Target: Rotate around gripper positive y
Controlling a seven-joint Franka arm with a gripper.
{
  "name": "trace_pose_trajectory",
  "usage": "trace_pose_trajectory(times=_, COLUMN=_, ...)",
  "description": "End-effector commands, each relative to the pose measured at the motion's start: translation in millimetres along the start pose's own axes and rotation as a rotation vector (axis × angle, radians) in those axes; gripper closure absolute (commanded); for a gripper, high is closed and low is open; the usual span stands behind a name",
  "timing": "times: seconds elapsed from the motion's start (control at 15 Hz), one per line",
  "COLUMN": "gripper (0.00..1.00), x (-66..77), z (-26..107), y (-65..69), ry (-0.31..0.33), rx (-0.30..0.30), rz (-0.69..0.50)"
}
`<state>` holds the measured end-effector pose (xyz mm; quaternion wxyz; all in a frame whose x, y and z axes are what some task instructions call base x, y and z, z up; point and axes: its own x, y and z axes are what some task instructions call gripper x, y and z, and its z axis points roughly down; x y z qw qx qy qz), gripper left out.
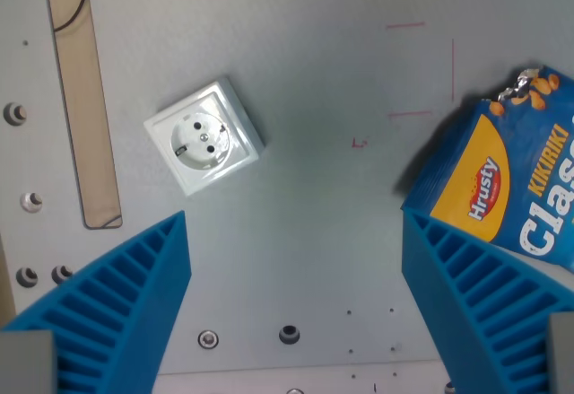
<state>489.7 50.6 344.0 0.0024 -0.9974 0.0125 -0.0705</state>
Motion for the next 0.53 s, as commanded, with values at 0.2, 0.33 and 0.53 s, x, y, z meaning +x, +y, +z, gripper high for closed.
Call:
trace_pose_trajectory(times=0.2, gripper=0.00, x=-16.5, z=-2.1, y=1.4, ry=0.325, rx=-0.014, rz=-0.002)
trace_pose_trajectory(times=0.33, gripper=0.00, x=-16.5, z=-2.1, y=1.4, ry=0.352, rx=-0.014, rz=-0.002)
trace_pose_trajectory(times=0.53, gripper=0.00, x=-16.5, z=-2.1, y=1.4, ry=0.392, rx=-0.014, rz=-0.002)
